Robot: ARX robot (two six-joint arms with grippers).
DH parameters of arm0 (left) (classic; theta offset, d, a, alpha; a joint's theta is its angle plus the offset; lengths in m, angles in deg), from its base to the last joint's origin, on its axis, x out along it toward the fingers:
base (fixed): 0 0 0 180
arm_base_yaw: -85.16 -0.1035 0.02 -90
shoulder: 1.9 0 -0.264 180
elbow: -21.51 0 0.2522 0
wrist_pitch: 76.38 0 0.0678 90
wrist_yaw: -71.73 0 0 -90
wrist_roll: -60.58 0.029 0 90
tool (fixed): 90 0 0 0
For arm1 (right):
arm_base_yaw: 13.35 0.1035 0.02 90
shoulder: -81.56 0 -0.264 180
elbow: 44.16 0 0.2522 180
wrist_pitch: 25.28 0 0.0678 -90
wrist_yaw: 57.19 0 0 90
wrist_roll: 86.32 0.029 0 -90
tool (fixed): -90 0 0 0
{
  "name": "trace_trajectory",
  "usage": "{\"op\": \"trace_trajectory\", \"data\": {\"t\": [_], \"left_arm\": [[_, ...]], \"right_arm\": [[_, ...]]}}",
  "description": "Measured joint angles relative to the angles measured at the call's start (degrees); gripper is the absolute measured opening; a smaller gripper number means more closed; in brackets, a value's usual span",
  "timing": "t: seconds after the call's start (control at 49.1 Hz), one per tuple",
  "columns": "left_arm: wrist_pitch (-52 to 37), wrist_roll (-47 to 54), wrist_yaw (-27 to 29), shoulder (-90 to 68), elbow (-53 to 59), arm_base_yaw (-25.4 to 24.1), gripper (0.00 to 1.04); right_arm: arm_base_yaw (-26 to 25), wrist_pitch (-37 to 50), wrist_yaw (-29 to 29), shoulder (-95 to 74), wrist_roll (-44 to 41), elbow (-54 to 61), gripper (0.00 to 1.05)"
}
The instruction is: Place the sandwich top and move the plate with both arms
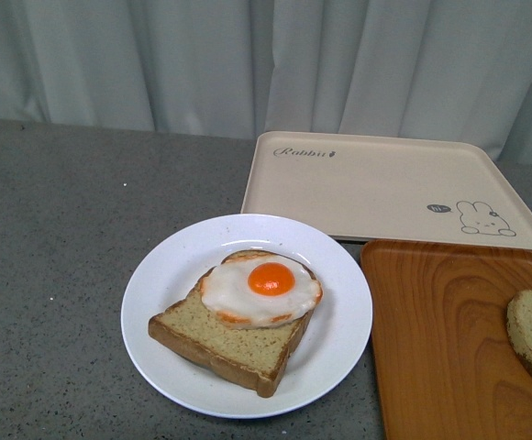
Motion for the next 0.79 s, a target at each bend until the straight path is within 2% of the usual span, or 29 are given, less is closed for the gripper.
{"op": "trace_trajectory", "data": {"t": [0.122, 0.244, 0.366, 0.794], "left_arm": [[0.00, 0.00, 0.02, 0.00, 0.00, -0.02, 0.98], [0.00, 0.00, 0.02, 0.00, 0.00, 0.00, 0.98], [0.00, 0.00, 0.02, 0.00, 0.00, -0.02, 0.98], [0.00, 0.00, 0.02, 0.00, 0.00, -0.02, 0.98]], "right_arm": [[1.27, 0.33, -2.21, -11.04, -1.03, -3.48, 0.96], [2.54, -3.91, -3.41, -22.18, -2.29, -5.11, 0.96], [2.78, -6.80, -3.89, -27.26, -3.23, -5.57, 0.96], [4.76, -8.57, -7.28, -37.79, -7.87, -6.84, 0.96]]}}
